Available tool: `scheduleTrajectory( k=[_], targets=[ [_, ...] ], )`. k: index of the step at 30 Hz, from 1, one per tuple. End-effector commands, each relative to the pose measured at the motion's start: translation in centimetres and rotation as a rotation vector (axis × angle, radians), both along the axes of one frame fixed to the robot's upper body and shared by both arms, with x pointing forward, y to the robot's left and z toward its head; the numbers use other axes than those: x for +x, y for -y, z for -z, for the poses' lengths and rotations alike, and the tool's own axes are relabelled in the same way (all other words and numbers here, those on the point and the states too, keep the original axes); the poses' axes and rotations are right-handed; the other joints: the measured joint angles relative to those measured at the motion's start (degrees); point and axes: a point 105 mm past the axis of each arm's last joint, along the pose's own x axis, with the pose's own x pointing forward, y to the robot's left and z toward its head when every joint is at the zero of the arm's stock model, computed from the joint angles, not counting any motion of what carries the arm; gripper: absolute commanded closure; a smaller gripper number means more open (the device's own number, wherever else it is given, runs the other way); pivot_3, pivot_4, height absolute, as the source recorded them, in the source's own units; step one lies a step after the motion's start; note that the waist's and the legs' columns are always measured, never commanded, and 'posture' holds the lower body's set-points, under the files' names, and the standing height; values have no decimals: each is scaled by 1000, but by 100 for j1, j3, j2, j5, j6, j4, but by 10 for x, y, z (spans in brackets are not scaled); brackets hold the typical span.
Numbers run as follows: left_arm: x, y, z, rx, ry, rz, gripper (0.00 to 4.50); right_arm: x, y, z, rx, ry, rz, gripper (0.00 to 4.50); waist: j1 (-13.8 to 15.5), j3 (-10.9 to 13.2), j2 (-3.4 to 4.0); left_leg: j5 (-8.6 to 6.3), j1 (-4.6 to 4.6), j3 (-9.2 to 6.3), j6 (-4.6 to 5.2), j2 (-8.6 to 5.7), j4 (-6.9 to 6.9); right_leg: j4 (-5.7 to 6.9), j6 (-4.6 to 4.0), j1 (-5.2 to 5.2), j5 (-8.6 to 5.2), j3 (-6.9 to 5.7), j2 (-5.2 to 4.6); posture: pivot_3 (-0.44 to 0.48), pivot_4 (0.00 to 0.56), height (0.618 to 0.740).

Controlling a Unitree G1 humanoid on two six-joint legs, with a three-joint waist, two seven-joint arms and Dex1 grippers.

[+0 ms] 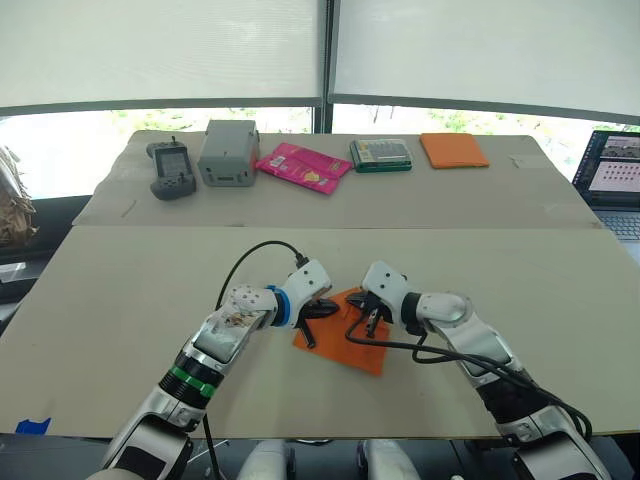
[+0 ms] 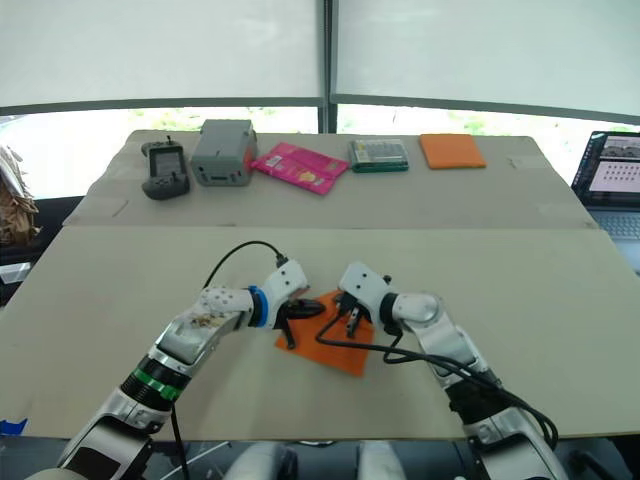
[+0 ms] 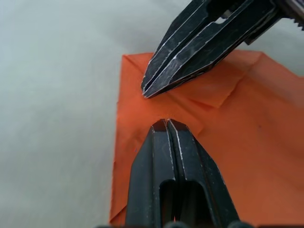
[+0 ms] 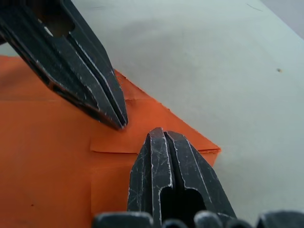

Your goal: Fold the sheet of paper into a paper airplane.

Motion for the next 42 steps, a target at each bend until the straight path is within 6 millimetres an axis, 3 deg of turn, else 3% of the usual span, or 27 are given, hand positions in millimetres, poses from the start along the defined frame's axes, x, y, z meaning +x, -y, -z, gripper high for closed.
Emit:
scheduleTrajectory(
  k=[1, 6, 9, 12, 17, 22, 33, 42],
  targets=[
    [-3, 6, 2, 17, 4, 48, 4459, -1, 12, -3, 16, -26, 61, 4500, 8, 0, 0, 0, 0, 0, 0, -1, 0, 0, 0, 0, 0, 0, -1, 0, 150, 740],
    [-1, 4, 8, 32, -11, 49, 4459, -4, 24, -33, 123, -12, 118, 4500, 27, 0, 0, 0, -3, -1, 0, -1, 2, 1, 0, -2, 0, -1, 0, 0, 150, 740],
    [-1, 4, 11, 33, -18, 49, 4459, -9, 41, -46, 176, -10, 195, 4500, 30, 0, 0, 0, -6, -1, 1, -1, 3, 1, 0, -3, 0, 0, 0, 0, 150, 740],
    [-1, 4, 13, 31, -23, 49, 4459, -21, 60, -42, 153, -46, 243, 4500, 74, 0, 0, 0, -6, -4, 1, 0, 2, 0, 1, -1, 0, -3, 0, 0, 150, 740],
    [0, 6, 14, 25, -28, 56, 4459, -38, 95, -20, -17, -66, 284, 4500, 91, 0, 0, -1, -3, 2, 4, -3, 6, -4, 1, 5, -1, -2, 0, 0, 150, 740],
    [0, 11, 14, 18, -26, 69, 4459, -34, 93, -9, -144, 0, 175, 4500, 40, 0, -1, -1, 7, 10, 5, -4, 8, -2, 3, 12, -2, 3, 5, 0, 150, 740],
    [0, 9, 15, 20, -21, 53, 4459, -9, 61, -6, -254, 74, -163, 4500, 4, 0, -1, -1, 8, 12, 5, -3, 10, -3, 2, 13, -1, 5, 5, 0, 150, 740],
    [3, -1, 19, 26, -20, -16, 4459, -15, 36, -8, -129, 29, -356, 4500, -20, 0, 0, -1, 11, 9, 5, 7, 9, 0, 2, 14, -1, 4, 7, 0, 150, 740]
  ],
)
